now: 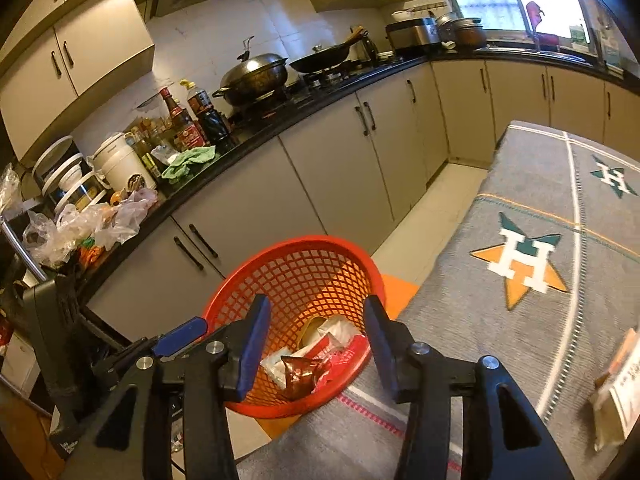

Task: Collect trash
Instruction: 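Open both tools to drop the wrapper and packet into the basket, then move the left tool to the white medicine box while the right tool approaches the white cloth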

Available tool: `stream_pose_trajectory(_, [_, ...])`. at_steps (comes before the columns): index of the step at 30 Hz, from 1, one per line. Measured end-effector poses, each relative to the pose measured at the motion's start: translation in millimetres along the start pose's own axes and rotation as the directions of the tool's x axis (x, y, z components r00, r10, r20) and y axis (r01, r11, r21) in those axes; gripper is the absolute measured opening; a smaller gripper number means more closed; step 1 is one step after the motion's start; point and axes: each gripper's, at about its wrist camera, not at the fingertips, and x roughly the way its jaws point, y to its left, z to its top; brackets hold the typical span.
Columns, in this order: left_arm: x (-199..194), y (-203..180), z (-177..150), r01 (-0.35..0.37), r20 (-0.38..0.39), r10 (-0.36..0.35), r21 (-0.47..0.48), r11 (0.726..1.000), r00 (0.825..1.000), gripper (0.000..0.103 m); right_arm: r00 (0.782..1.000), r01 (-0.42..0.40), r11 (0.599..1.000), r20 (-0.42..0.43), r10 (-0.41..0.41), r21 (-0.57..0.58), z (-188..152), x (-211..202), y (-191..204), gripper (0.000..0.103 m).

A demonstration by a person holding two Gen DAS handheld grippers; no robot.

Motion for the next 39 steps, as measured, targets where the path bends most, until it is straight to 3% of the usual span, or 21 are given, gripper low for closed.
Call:
stream_pose_trajectory(10, [-17, -48, -8, 0.043, 0.008, -0.044, 0.088, 0.995, 0.999, 0.053, 0.998, 0.066, 0.996, 0.018, -0.067, 0.056, -10, -64, -24, 0.052])
stream_pose_trajectory(22, [-27, -150, -22, 0.103, -0.035, -0.098, 0.275, 0.956, 0.995, 0.062, 0.976, 0.183, 0.967, 0.083, -0.200, 0.176, -26, -160, -110, 0.052])
stream_pose_trajectory(24, [-29, -172, -25, 0.112, -0.044, -0.103, 0.318, 0.942, 0.994, 0.069, 0.967, 0.214, 0.954, 0.090, -0.236, 0.209, -29, -180, -134, 0.052])
stream_pose_trajectory(28, [-28, -213, -26, 0.148, -0.075, -0.129, 0.394, 0.907, 0.989, 0.071, 0.944, 0.276, 0.919, 0.103, -0.315, 0.281, -34, -214, -178, 0.052])
stream_pose_trajectory(33, [-10, -273, -28, 0.196, -0.142, -0.144, 0.497, 0.845, 0.979, 0.076, 0.900, 0.345, 0.852, 0.119, -0.419, 0.394, -43, -256, -239, 0.055])
stream_pose_trajectory(36, [5, -306, -28, 0.239, -0.194, -0.156, 0.549, 0.801, 0.969, 0.080, 0.893, 0.334, 0.824, 0.126, -0.432, 0.458, -54, -268, -268, 0.056])
stream_pose_trajectory(39, [21, -328, -31, 0.253, -0.234, -0.137, 0.591, 0.766, 0.962, 0.082, 0.903, 0.300, 0.805, 0.120, -0.413, 0.511, -66, -267, -289, 0.056])
